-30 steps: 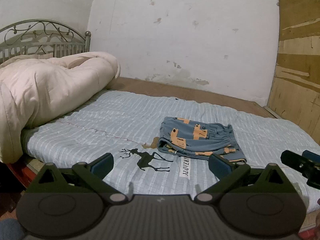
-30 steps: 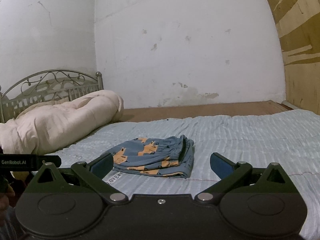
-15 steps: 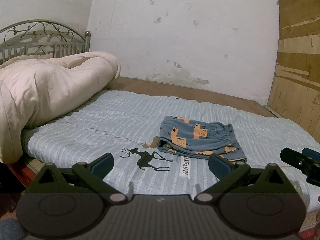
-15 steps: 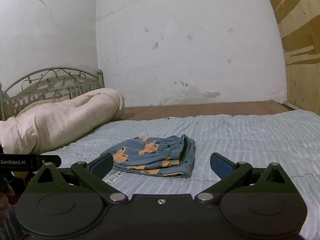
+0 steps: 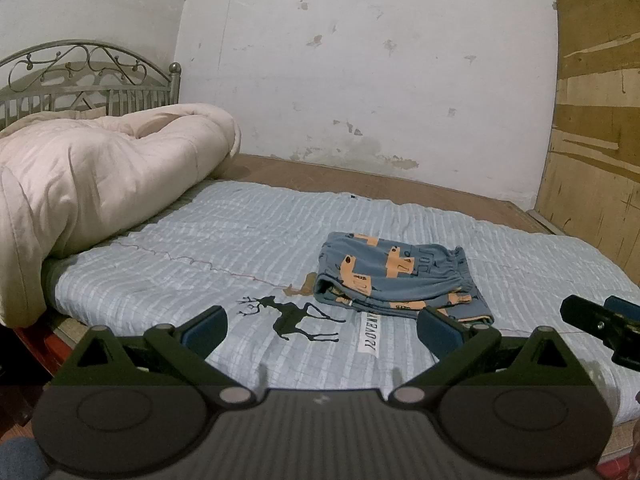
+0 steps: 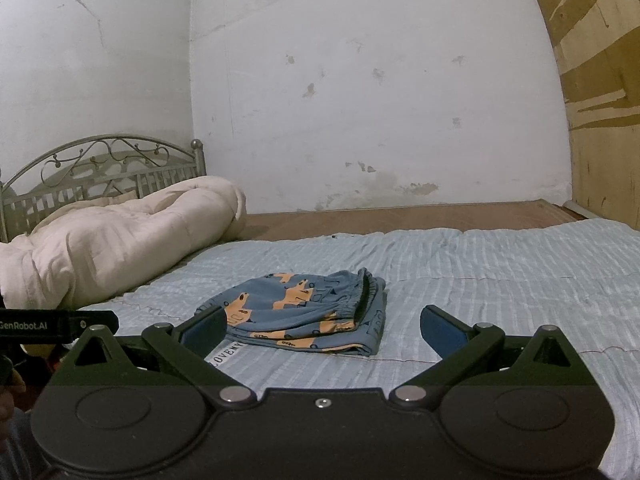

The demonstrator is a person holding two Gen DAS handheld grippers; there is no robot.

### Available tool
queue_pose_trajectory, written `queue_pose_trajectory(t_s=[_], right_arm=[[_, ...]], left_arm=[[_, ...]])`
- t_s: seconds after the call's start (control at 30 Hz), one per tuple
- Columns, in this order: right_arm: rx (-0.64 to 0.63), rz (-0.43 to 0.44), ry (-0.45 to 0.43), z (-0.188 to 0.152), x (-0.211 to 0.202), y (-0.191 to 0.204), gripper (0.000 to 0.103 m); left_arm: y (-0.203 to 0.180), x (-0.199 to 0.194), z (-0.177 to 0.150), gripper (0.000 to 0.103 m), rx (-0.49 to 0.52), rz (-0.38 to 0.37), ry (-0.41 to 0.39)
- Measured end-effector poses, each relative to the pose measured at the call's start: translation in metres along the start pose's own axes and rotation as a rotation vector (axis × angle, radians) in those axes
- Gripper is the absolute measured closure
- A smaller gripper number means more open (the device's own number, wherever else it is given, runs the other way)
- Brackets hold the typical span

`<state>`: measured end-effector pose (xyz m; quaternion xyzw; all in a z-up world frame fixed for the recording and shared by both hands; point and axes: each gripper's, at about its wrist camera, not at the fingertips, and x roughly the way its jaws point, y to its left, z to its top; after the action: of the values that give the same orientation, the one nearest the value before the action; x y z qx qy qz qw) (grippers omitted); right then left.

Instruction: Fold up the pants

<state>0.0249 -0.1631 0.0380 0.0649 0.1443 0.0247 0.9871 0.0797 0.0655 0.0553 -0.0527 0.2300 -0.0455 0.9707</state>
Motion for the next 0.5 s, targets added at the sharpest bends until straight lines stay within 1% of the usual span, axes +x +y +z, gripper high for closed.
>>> queue_pose_trajectory(t_s=[0.5], right_arm=[[0.001, -0.001, 0.003, -0.0012, -0.0005, -0.0017, 0.001]], left_arm=[[-0.0012, 0.0001, -0.0001, 0.001, 0.004, -0.006, 0.000]])
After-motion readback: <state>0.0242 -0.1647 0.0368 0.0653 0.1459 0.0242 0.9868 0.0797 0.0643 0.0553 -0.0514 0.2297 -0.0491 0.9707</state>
